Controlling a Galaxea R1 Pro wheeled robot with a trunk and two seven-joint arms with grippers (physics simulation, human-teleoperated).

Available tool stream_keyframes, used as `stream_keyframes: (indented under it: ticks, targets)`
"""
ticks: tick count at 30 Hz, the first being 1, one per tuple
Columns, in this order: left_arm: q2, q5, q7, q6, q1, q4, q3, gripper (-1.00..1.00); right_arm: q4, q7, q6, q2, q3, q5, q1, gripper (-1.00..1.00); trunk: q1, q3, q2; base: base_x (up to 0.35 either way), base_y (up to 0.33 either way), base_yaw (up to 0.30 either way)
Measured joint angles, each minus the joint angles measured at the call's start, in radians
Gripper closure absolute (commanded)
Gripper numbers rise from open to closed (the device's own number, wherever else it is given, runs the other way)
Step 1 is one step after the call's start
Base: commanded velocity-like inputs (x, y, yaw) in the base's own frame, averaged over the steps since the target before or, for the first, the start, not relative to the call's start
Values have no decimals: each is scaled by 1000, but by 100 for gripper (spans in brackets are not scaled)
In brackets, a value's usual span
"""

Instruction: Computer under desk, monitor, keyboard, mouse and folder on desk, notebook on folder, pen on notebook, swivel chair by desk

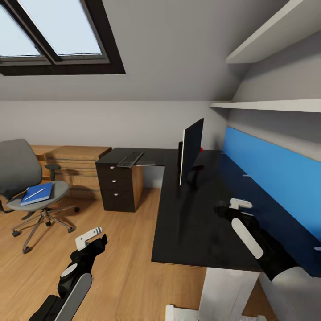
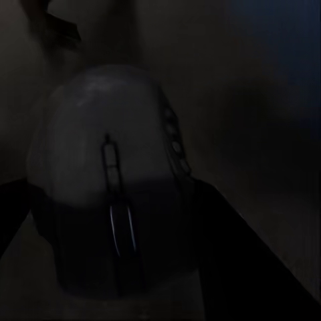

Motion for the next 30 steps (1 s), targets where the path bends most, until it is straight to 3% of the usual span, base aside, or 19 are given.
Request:
stream_keyframes:
  ticks: [3, 4, 7, 9, 15, 18, 21, 30]
  targets:
    - [0, -1, 0, 1, 0, 0, -4, -100, -11, -5, 1, 56, 21, -2, 8, 100, 0, 0, 0, -198, 265, 0]
    - [0, -2, 0, 1, 0, 0, -14, -100, -13, -6, 1, 81, 48, -3, 10, 100, 0, 0, 0, -137, 299, 0]
    - [0, -3, 0, 2, 0, 0, -41, -100, -14, -7, 1, 121, 99, 0, 12, 100, 0, 0, 0, -82, 310, 0]
    - [0, -3, 0, 2, 0, 0, -49, -100, -14, -6, -2, 140, 112, 0, 12, 100, 0, 0, 0, -28, 320, 0]
    - [1, -3, 0, 3, 0, 0, -54, -100, -11, -3, -7, 165, 121, -3, 12, 100, -1, 0, 0, -10, 324, 0]
    - [1, -4, 0, 3, 0, 0, -56, -100, -15, -1, -9, 216, 124, -4, 12, 100, -1, 0, 0, 0, 327, 0]
    - [2, -3, 0, 3, 0, 0, -55, -100, -12, -7, -10, 229, 125, 4, 12, 100, -1, 0, 0, 116, 309, 173]
    - [2, -5, 0, 3, 0, 0, -68, -100, -12, -7, -12, 229, 142, 8, 12, 100, -1, 0, 0, 238, 265, 276]
